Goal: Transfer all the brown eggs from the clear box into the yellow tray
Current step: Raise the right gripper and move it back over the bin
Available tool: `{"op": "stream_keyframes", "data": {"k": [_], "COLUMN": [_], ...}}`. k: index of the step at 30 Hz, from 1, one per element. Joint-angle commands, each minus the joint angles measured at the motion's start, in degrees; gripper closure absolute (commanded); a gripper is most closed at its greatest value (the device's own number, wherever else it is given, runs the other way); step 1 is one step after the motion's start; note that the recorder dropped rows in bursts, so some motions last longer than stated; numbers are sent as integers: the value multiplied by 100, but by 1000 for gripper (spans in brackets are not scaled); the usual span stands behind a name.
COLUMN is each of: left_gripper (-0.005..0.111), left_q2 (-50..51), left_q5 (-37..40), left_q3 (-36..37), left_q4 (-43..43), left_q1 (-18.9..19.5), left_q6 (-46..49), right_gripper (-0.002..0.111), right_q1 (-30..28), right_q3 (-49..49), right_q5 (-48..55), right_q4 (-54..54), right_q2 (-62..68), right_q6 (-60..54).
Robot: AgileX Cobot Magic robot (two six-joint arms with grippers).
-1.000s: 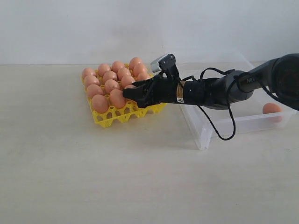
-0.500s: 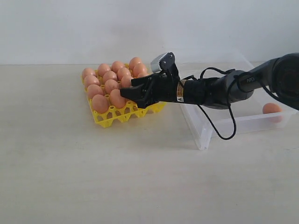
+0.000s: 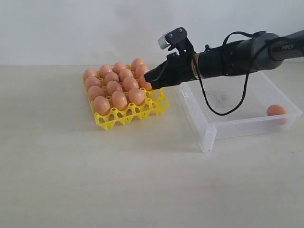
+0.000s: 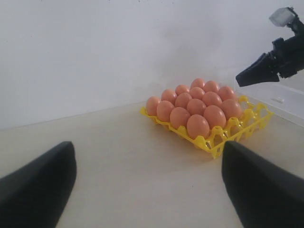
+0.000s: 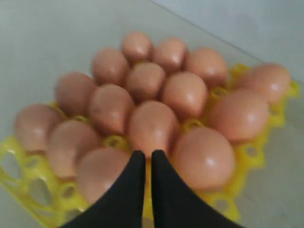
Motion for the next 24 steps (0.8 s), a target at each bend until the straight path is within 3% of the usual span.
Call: {"op": "stream_keyframes", "data": {"k": [1, 5, 11, 13, 16, 19, 21, 24], "left_gripper": [29, 29, 29, 29, 29, 29, 29, 29], "left_q2": [-22, -22, -22, -22, -22, -22, -22, -22], "left_q5": [-3, -3, -3, -3, -3, -3, -3, -3], "left_q3": [23, 23, 23, 23, 23, 23, 23, 23], "left_q4": [-38, -38, -38, -38, -38, -38, -38, -38], "left_q1": [-37, -37, -37, -37, -37, -37, -37, -37], "left_q6": [-45, -45, -45, -45, -45, -45, -45, -45], "right_gripper": [108, 103, 68, 68, 71, 91, 109, 108], "right_q1": [-313, -891, -1769, -1955, -2114, -2055, -1886, -1420], "right_q3": [-3, 169, 178, 178, 308, 498, 512, 512], "right_q5": [1460, 1096, 47, -194, -1076, -2772, -2916, -2546], "right_q4": [-1166, -1166, -1166, -1166, -1166, -1166, -1166, -1166], "right_q2": [-314, -727, -1158, -1182, -1182, -1194, -1308, -1685], "right_q6": [2442, 3147, 3945, 3742, 2211, 657, 225, -224]}}
